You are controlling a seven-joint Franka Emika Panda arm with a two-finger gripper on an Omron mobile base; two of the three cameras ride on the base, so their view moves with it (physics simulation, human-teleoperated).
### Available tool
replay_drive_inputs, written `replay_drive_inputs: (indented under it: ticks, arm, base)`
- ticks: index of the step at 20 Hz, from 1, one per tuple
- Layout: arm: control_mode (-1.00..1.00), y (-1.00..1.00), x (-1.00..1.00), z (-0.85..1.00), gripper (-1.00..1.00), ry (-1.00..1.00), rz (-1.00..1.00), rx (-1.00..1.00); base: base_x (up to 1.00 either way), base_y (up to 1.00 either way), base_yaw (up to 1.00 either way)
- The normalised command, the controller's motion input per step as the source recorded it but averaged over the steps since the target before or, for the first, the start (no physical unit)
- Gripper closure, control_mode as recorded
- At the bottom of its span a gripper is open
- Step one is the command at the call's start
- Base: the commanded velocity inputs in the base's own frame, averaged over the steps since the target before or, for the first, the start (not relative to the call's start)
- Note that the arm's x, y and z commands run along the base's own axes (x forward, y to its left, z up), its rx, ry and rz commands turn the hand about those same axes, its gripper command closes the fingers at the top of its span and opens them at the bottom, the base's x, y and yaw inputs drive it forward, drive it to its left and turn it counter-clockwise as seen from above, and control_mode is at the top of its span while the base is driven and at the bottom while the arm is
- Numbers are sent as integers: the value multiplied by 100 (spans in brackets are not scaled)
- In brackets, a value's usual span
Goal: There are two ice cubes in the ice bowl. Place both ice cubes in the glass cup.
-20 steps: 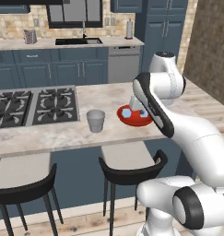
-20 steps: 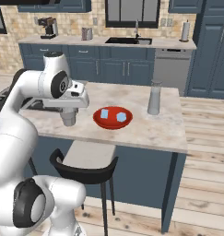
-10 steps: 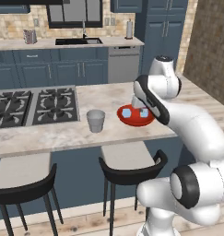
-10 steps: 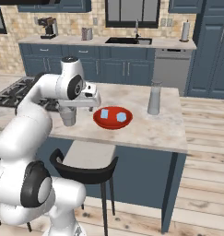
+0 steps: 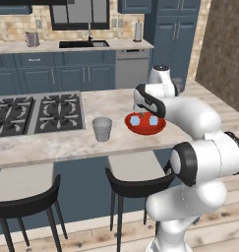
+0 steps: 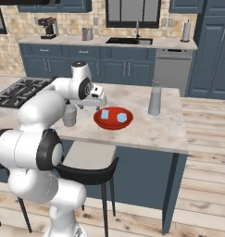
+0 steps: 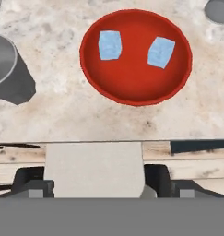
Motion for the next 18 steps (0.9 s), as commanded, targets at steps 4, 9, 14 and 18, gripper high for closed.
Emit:
replay_drive_inputs:
  ticks: [4, 9, 14, 18]
  arm:
    - [-100, -1, 39, -19, -100, 0, -1, 0]
    - [-100, 0, 40, -30, -100, 0, 0, 0]
    - [-100, 0, 40, -32, -100, 0, 0, 0]
    - [-100, -1, 15, -25, -100, 0, 0, -3]
  base:
    - [0, 0, 0]
    - [0, 0, 0]
    - [0, 0, 0]
    - [0, 0, 0]
